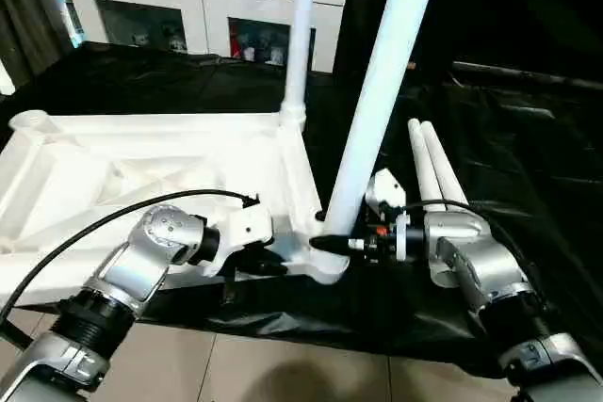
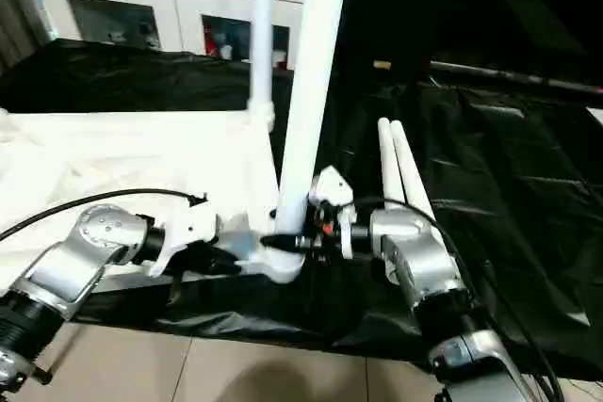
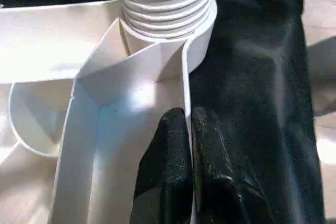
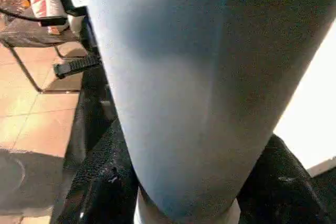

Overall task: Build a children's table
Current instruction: Insert table leg to table base

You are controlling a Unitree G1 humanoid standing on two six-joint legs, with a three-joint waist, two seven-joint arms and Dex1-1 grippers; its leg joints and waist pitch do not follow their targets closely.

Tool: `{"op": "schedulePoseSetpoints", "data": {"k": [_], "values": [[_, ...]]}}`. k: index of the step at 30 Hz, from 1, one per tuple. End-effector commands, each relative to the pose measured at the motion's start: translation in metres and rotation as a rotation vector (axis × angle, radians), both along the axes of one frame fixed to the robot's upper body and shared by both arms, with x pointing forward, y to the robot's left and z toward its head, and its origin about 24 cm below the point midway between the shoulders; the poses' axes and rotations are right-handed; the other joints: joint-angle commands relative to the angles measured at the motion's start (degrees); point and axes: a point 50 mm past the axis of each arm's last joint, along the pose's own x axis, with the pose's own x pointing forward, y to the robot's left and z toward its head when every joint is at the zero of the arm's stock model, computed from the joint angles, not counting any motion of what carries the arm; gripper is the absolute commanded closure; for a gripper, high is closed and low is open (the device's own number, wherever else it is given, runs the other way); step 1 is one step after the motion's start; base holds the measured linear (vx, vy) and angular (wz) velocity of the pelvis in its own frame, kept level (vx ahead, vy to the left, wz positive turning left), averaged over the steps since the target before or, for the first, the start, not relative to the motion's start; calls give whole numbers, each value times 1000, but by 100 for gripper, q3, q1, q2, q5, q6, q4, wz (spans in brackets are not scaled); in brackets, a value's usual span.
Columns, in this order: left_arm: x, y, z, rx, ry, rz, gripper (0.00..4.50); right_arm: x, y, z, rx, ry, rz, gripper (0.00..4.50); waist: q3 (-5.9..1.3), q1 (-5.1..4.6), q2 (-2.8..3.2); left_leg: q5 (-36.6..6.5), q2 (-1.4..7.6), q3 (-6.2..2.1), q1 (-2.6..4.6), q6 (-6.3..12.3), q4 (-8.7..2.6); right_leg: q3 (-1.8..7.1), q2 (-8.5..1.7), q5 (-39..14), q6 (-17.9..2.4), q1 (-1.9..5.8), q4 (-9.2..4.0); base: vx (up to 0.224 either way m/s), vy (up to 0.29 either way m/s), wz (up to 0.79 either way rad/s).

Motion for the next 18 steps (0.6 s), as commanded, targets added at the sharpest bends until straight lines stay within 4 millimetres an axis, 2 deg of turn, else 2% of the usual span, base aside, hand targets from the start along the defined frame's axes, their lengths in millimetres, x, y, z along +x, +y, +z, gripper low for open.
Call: {"op": "schedulePoseSetpoints", "data": {"k": [1,2,3,6,7,8,11,14,15,16,18], "values": [[-1,-18,12,-42,-59,-94,450,-26,-2,-47,-131,190,43,259,-158,-30,98,-2112,192,-82,18,-28,-504,338,-446,-2630,-742,137,-573,0,0,0],[-1,-18,12,-42,-59,-94,450,-26,-2,-47,-131,190,43,259,-173,-17,100,-2032,199,-82,30,-32,-502,345,-450,-2596,-729,130,-576,0,0,0],[5,-17,12,-33,-84,-51,450,-25,-2,-48,-129,185,13,259,-168,-16,131,-2006,200,-82,30,-35,-507,349,-442,-2514,-759,121,-570,0,0,0],[10,-15,11,-15,-107,-16,450,-22,-3,-50,-131,177,-19,259,-155,-30,114,-2132,193,-81,37,-35,-509,334,-429,-2630,-742,110,-590,0,0,0],[11,-15,10,-7,-113,-11,450,-22,-3,-51,-133,173,-30,259,-147,-28,117,-2222,190,-82,65,-41,-504,331,-434,-2811,-699,85,-619,0,0,0],[12,-13,10,3,-116,-8,450,-21,-3,-51,-133,168,-43,259,-141,-33,134,-2289,180,-91,67,-43,-504,328,-439,-2941,-651,86,-635,0,0,0],[13,-12,10,3,-112,-4,450,-17,-4,-52,-134,161,-83,259,-114,-61,113,-2559,160,-130,77,-56,-502,280,-457,-3614,-393,65,-715,-18,-1,-2],[13,-12,11,-2,-107,-5,450,-15,-4,-52,-137,151,-107,259,-103,-91,131,-2756,153,-169,97,-70,-502,227,-463,-3975,-213,44,-782,0,0,0],[15,-12,12,-18,-97,27,450,-8,-4,-52,-146,145,-185,259,-106,-101,117,-2767,156,-177,87,-77,-508,218,-463,-3969,-200,54,-779,0,0,0],[17,-13,13,-33,-93,51,450,-2,-5,-53,-161,133,-261,259,-104,-118,143,-2820,157,-191,89,-91,-517,199,-471,-3962,-213,53,-791,0,0,0],[22,-15,15,-56,-85,111,450,9,-7,-53,-180,114,-395,259,-95,-226,168,-3067,167,-235,91,-177,-549,102,-458,-3882,-205,88,-823,0,0,0]]}}
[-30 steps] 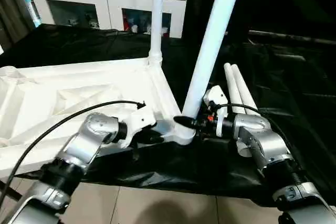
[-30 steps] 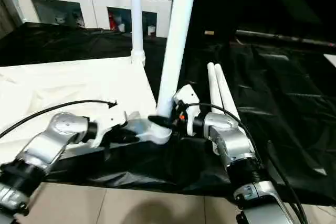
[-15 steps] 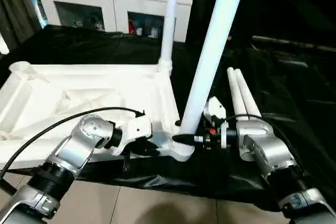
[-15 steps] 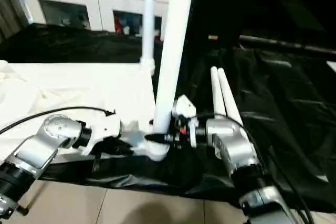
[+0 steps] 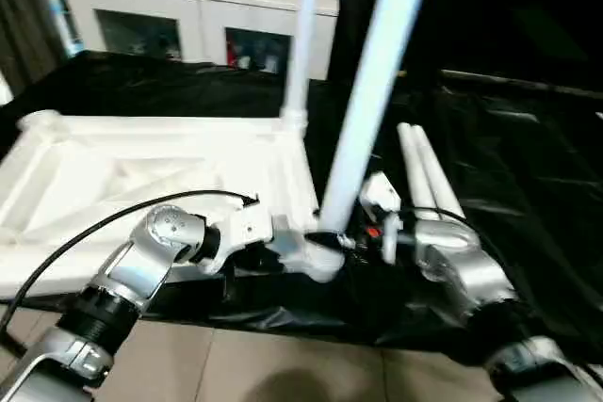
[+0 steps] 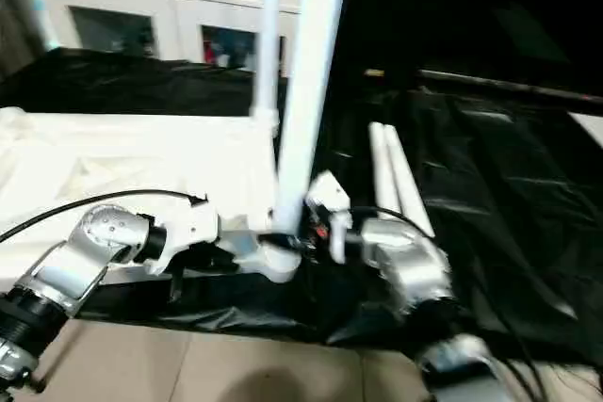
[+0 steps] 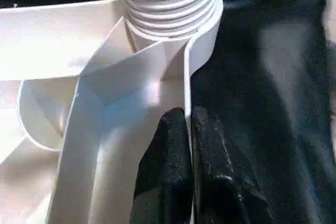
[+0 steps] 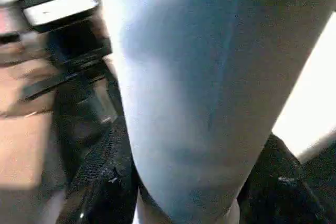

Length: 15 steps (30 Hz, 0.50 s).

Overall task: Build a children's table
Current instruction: Insert table leg to table base

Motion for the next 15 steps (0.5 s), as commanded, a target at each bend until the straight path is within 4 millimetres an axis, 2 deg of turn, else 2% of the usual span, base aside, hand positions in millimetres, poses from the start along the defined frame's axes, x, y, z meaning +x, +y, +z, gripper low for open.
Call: {"op": "schedulePoseSetpoints", "data": {"k": [1,2,3,4,5,6,7,8,9,10,11,12,13,14,15], "values": [[11,-18,21,-86,-58,12,450,-3,-22,-45,-191,160,-238,259,-119,-70,157,-3127,171,-183,49,-185,-525,170,-462,-3802,-237,54,-678,0,0,0],[12,-19,21,-88,-58,24,450,-2,-22,-45,-192,160,-257,259,-118,-100,180,-3210,188,-204,43,-200,-543,137,-468,-3707,-262,84,-681,0,0,0],[19,-21,23,-100,-64,100,450,7,-20,-43,-189,165,-366,259,-98,-193,209,-3480,215,-271,-17,-230,-597,26,-462,-3541,-255,166,-679,0,0,0],[24,-22,25,-103,-71,151,450,12,-17,-43,-183,171,-426,259,-119,-200,201,-3530,204,-272,29,-216,-571,8,-477,-3509,-252,162,-723,0,0,0],[28,-22,25,-103,-72,189,450,16,-15,-42,-190,169,-474,259,-130,-232,203,-3454,197,-279,17,-186,-563,23,-507,-3325,-323,177,-701,0,0,0],[28,-22,26,-102,-72,199,450,17,-14,-42,-192,168,-485,259,-115,-238,209,-3442,192,-265,25,-166,-558,-6,-510,-3318,-335,163,-735,0,0,0],[31,-23,26,-99,-73,229,450,19,-12,-41,-196,166,-516,259,-111,-228,190,-3423,188,-257,30,-153,-542,-22,-528,-3345,-328,153,-744,0,0,0],[35,-23,26,-91,-77,278,450,23,-8,-40,-204,163,-555,259,-91,-233,202,-3428,183,-253,39,-144,-540,-45,-535,-3407,-310,139,-762,0,0,0],[41,-23,27,-62,-80,375,450,30,0,-37,-216,154,-639,259,-84,-234,181,-3425,166,-247,64,-148,-510,-104,-552,-3583,-219,124,-809,0,0,0],[45,-24,27,-47,-84,422,450,33,5,-36,-215,158,-682,259,-85,-245,177,-3417,178,-242,71,-163,-508,-111,-570,-3586,-229,111,-792,0,0,0],[47,-26,28,-41,-86,454,450,35,9,-35,-221,160,-732,259,-75,-255,163,-3413,180,-254,72,-150,-505,-172,-560,-3594,-173,132,-816,0,0,0],[48,-29,29,-44,-87,474,450,37,11,-34,-230,156,-756,259,-69,-248,213,-3474,205,-261,76,-135,-520,-178,-577,-3489,-171,154,-794,0,0,0],[48,-31,31,-48,-90,486,450,37,15,-34,-234,156,-768,259,-80,-252,227,-3464,219,-260,49,-134,-531,-150,-594,-3364,-198,176,-764,0,0,0],[49,-32,31,-48,-93,490,450,38,17,-33,-238,156,-776,260,-80,-249,195,-3405,229,-267,15,-137,-551,-122,-606,-3269,-224,192,-743,0,0,0],[50,-36,34,-48,-99,503,450,38,22,-32,-240,158,-798,260,-77,-222,154,-3218,194,-244,19,-136,-549,-58,-620,-3187,-317,139,-747,0,0,0]]}}
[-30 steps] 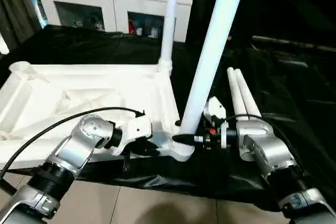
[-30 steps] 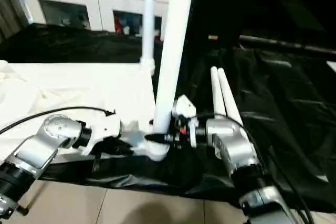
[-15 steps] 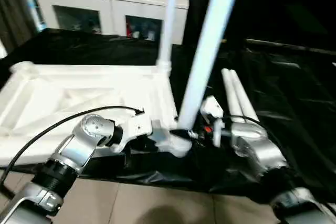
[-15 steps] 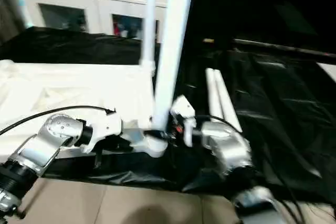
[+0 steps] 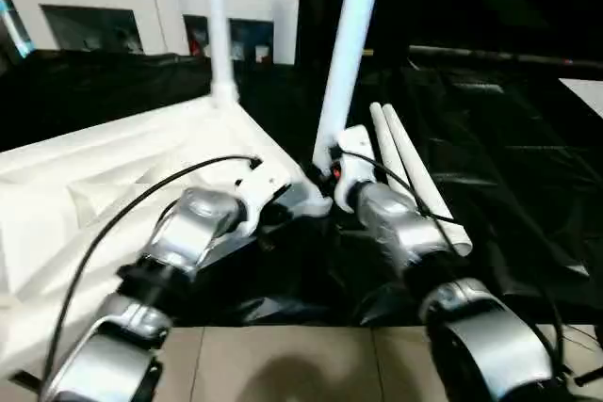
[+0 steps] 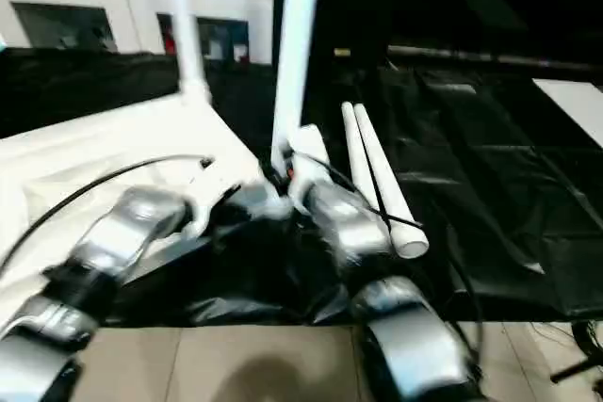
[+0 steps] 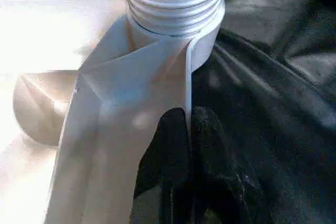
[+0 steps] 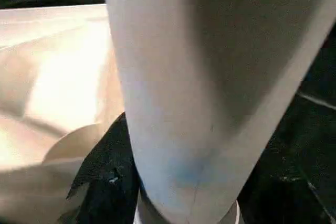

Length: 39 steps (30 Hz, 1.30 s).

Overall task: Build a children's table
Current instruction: Insert table leg to table base

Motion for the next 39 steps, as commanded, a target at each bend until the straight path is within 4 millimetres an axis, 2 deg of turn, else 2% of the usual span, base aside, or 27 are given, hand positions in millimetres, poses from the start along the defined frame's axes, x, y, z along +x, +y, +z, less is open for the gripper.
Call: {"op": "schedulePoseSetpoints", "data": {"k": [1,2,3,5,6,7,8,10,12,14,18,19,20,22,26,27,28,29,30,31,33,34,36,37,38,39], "values": [[9,-4,24,-18,-81,23,450,-18,-22,-49,-104,209,-126,260,-242,18,73,-3115,178,-80,60,-140,-487,336,-533,-3182,-356,102,-521,0,0,0],[9,-6,24,-21,-80,27,450,-18,-20,-49,-111,213,-132,260,-258,43,34,-2820,160,-57,33,-120,-484,376,-535,-3085,-414,102,-510,0,0,0],[9,-6,24,-24,-79,31,450,-18,-19,-50,-117,216,-136,260,-276,64,47,-2614,160,-49,4,-111,-486,406,-539,-2925,-465,122,-472,0,0,0],[8,-7,23,-21,-75,41,450,-19,-14,-50,-105,225,-130,260,-315,117,9,-1927,190,1,-103,-114,-520,494,-498,-2203,-657,161,-327,0,0,0],[8,-5,22,-17,-73,48,450,-19,-12,-50,-111,224,-124,260,-328,144,-17,-1655,183,43,-106,-122,-506,554,-476,-1866,-749,126,-260,0,0,0],[8,-5,22,-16,-73,49,450,-19,-12,-50,-112,223,-125,260,-325,162,-20,-1608,181,65,-86,-112,-503,576,-460,-1795,-795,104,-245,63,-23,6],[7,-5,21,-14,-70,55,450,-19,-11,-51,-108,227,-131,260,-330,164,-59,-1608,177,114,-32,-79,-485,605,-439,-1769,-871,54,-233,63,-23,6],[6,-4,20,-11,-67,58,450,-19,-10,-51,-97,234,-141,260,-351,191,-69,-1520,164,155,-24,-60,-461,658,-421,-1630,-946,31,-188,71,-40,8],[6,-4,20,-12,-66,57,450,-19,-9,-51,-103,230,-136,260,-424,219,-115,-839,132,183,-133,35,-425,707,-380,-800,-1023,137,-24,70,-40,3],[5,-2,20,-14,-63,49,450,-18,-5,-47,-94,223,-103,260,-415,223,-116,-609,124,212,-116,132,-404,711,-360,-380,-1148,120,17,51,-26,-3],[4,-1,19,-17,-66,40,450,-16,0,-42,-72,200,-54,260,-400,232,-110,-727,135,221,-99,146,-409,711,-364,-585,-1175,126,-5,0,0,0],[4,-1,19,-19,-68,32,450,-13,1,-37,-60,179,-39,204,-393,227,-98,-874,145,217,-93,101,-418,710,-365,-830,-1134,122,-32,0,0,0],[4,-1,20,-20,-72,27,450,-12,2,-35,-53,171,-35,190,-391,224,-110,-930,144,213,-94,77,-421,712,-363,-948,-1094,122,-40,0,0,0],[4,0,20,-22,-83,16,450,-10,3,-30,-36,155,-21,181,-394,225,-94,-979,147,221,-79,64,-421,715,-362,-1007,-1083,104,-59,0,0,0],[3,2,21,-23,-105,-21,450,-2,6,-15,15,112,21,147,-408,225,-82,-825,155,217,-83,75,-413,715,-346,-711,-1185,122,-7,0,0,0],[3,4,21,-21,-100,-23,450,-1,7,-11,29,100,48,125,-419,229,-87,-736,153,218,-90,91,-402,718,-348,-568,-1231,138,16,0,0,0],[2,4,21,-21,-99,-25,450,0,7,-9,41,95,66,125,-416,235,-87,-708,153,222,-87,106,-401,717,-349,-518,-1258,132,18,0,0,0],[3,5,21,-22,-99,-23,450,1,6,-6,45,84,75,114,-422,239,-42,-633,153,221,-85,127,-393,721,-350,-383,-1313,140,39,0,0,0],[2,6,21,-27,-102,-30,450,2,4,-3,52,67,92,106,-422,233,-67,-568,151,229,-84,156,-383,720,-340,-269,-1366,140,43,0,0,0],[2,7,21,-33,-102,-37,450,3,2,0,57,54,107,100,-429,240,-42,-541,145,228,-86,172,-376,719,-340,-207,-1399,149,55,0,0,0],[0,8,20,-44,-114,-70,450,3,-7,6,72,21,160,81,-431,273,-67,-343,139,235,-101,308,-352,721,-333,41,-1462,178,69,0,0,0],[0,8,20,-44,-114,-70,450,3,-7,6,72,20,163,70,-444,282,-68,-272,147,234,-105,334,-344,724,-344,141,-1482,185,92,0,0,0],[-1,10,19,-51,-115,-82,450,1,-14,8,76,5,205,58,-466,277,-57,109,122,237,-120,490,-298,724,-309,660,-1597,189,143,0,0,0],[-2,12,17,-61,-117,-90,450,-3,-24,11,75,-11,231,50,-473,281,-66,164,125,238,-123,543,-288,726,-318,760,-1622,186,158,0,0,0],[-3,14,16,-66,-119,-91,450,-7,-30,13,76,-19,248,38,-447,321,-75,250,112,236,-129,676,-275,724,-298,888,-1585,200,137,0,0,0],[-3,15,15,-67,-119,-90,450,-9,-33,14,77,-21,253,38,-455,323,-53,231,135,234,-112,737,-275,726,-310,890,-1556,182,145,0,0,0]]}}
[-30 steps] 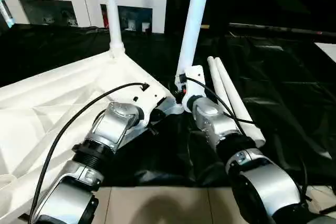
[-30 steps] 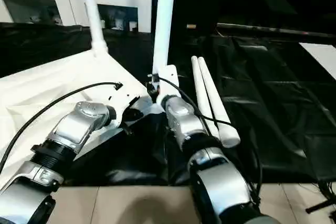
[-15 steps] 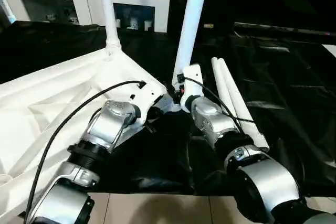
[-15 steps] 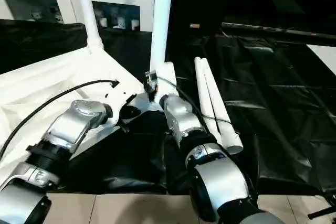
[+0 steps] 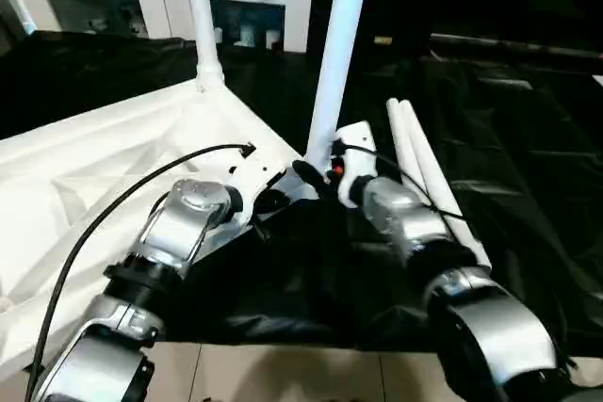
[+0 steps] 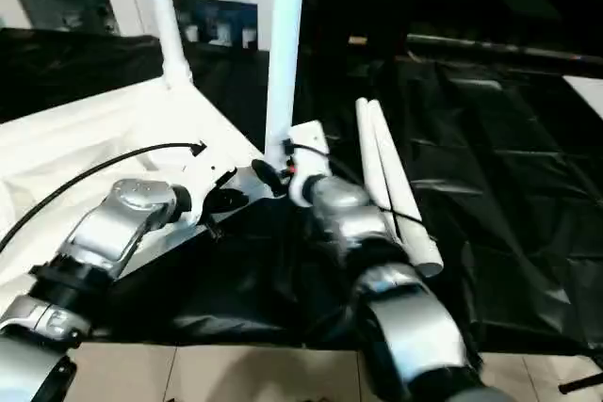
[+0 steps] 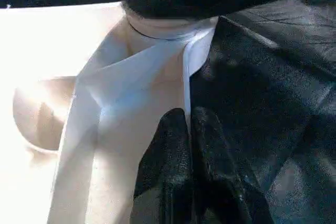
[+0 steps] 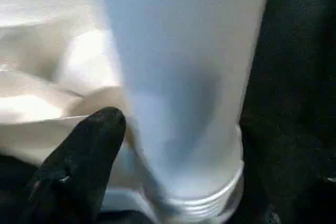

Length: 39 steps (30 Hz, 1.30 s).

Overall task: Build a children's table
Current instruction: Insert table leg to table base

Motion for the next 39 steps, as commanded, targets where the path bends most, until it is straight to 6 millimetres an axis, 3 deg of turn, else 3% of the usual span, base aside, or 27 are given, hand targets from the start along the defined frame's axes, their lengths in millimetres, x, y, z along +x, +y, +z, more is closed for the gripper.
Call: {"op": "schedulePoseSetpoints", "data": {"k": [1,4,7,8,11,15,17,22,24,25,33,34,39], "values": [[0,3,1,-14,-20,-11,450,-5,-11,8,29,2,20,38,-417,16,93,173,140,6,-3,720,-259,402,-341,709,-1426,487,-218,0,0,0],[2,9,-2,-4,-38,4,450,-20,-31,12,17,-12,35,38,-375,59,132,-370,141,3,-7,483,-301,396,-350,-232,-1179,495,-324,0,0,0],[3,9,-1,-17,-48,7,450,-29,-37,15,15,-24,41,38,-347,79,93,-623,117,6,-9,253,-315,398,-335,-865,-846,491,-406,0,0,0],[3,9,-1,-27,-52,21,450,-33,-39,16,18,-24,36,38,-354,72,138,-656,119,-10,-18,206,-322,394,-355,-1062,-790,490,-406,0,0,0],[2,5,4,-71,-91,-7,450,-46,-41,17,23,-42,15,38,-352,83,130,-615,110,-2,-12,189,-315,393,-326,-1106,-666,463,-438,0,0,0],[-7,-2,4,-95,-74,-130,450,-56,-36,16,-13,-70,96,38,-374,86,157,-430,107,-8,-35,247,-297,389,-319,-761,-790,468,-386,0,0,0],[-9,-3,3,-89,-64,-167,450,-58,-33,15,-8,-53,152,7,-375,80,144,-443,109,-2,-26,282,-293,389,-317,-684,-838,462,-378,0,0,0],[-22,-3,7,-67,-36,-363,450,-61,-37,9,-96,-41,247,1,-360,137,167,-563,132,7,9,282,-301,397,-336,-897,-861,436,-396,0,0,0],[-24,-3,7,-60,-33,-392,450,-59,-38,10,-117,-49,245,1,-366,154,162,-507,138,16,17,232,-299,406,-335,-851,-895,428,-377,0,0,0],[-26,-2,8,-56,-27,-410,450,-57,-39,10,-141,-56,252,1,-365,157,130,-499,144,22,27,238,-296,408,-333,-814,-912,417,-376,0,0,0],[-33,1,10,-78,1,-463,450,-59,-38,5,-193,-10,337,1,-382,165,122,-317,134,9,-28,288,-265,406,-339,-501,-964,466,-299,0,0,0],[-34,1,10,-82,4,-466,450,-59,-38,4,-194,-6,341,1,-379,170,100,-318,134,10,-40,297,-265,407,-345,-515,-965,469,-297,0,0,0],[-34,2,11,-78,-4,-466,450,-56,-37,-2,-210,-2,368,1,-381,175,106,-342,134,7,-39,258,-256,400,-347,-656,-944,460,-302,0,0,0]]}}
